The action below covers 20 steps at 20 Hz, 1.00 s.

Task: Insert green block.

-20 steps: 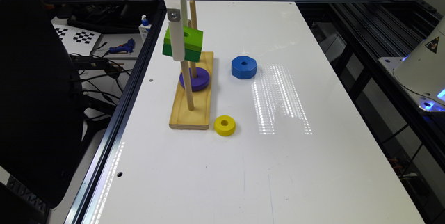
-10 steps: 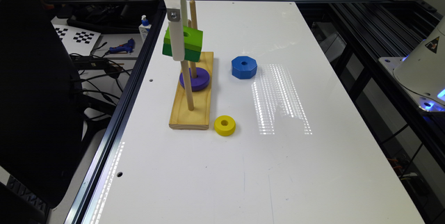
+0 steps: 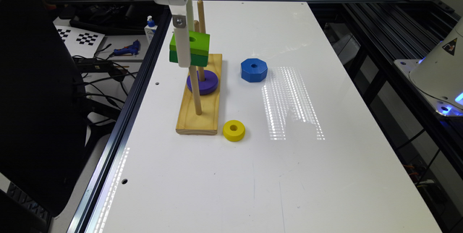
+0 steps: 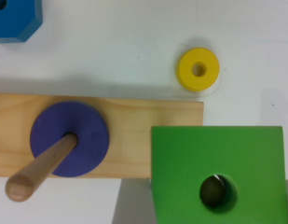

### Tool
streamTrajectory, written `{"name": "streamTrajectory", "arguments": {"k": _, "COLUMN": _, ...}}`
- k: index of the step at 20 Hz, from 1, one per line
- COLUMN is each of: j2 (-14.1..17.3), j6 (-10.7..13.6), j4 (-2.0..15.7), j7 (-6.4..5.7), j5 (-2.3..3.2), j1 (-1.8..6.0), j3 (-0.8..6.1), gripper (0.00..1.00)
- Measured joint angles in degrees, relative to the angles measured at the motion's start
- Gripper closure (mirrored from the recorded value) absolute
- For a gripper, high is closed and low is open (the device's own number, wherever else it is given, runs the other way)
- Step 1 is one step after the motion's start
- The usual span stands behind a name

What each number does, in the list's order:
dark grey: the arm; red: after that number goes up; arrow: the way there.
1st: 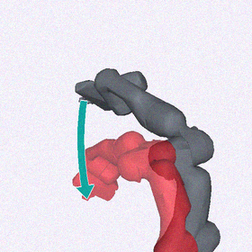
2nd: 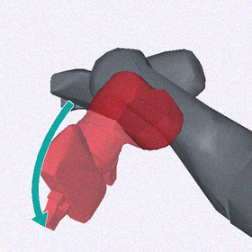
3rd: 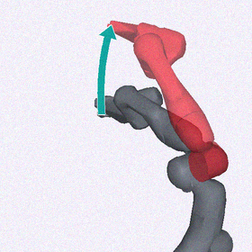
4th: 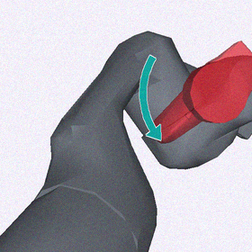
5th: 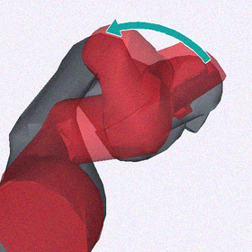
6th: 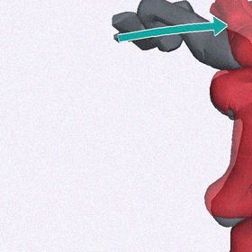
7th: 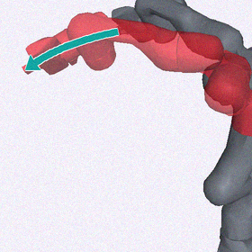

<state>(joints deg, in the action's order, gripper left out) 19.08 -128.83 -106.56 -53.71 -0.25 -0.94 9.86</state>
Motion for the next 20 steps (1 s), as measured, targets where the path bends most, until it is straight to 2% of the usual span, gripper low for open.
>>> {"name": "streamTrajectory", "arguments": {"k": 5, "j2": 1.7, "j6": -1.2, "j4": 0.38, "j7": -0.01, "j5": 0.47, "j1": 0.0, "j3": -0.03, "gripper": 1.0}}
{"name": "streamTrajectory", "arguments": {"k": 12, "j2": 2.0, "j6": -1.2, "j4": 0.4, "j7": -0.01, "j5": 0.63, "j1": 0.0, "j3": -0.04, "gripper": 1.0}}
{"name": "streamTrajectory", "arguments": {"k": 20, "j2": 3.9, "j6": -2.5, "j4": 0.41, "j7": -0.01, "j5": 0.82, "j1": 0.0, "j3": -0.1, "gripper": 1.0}}
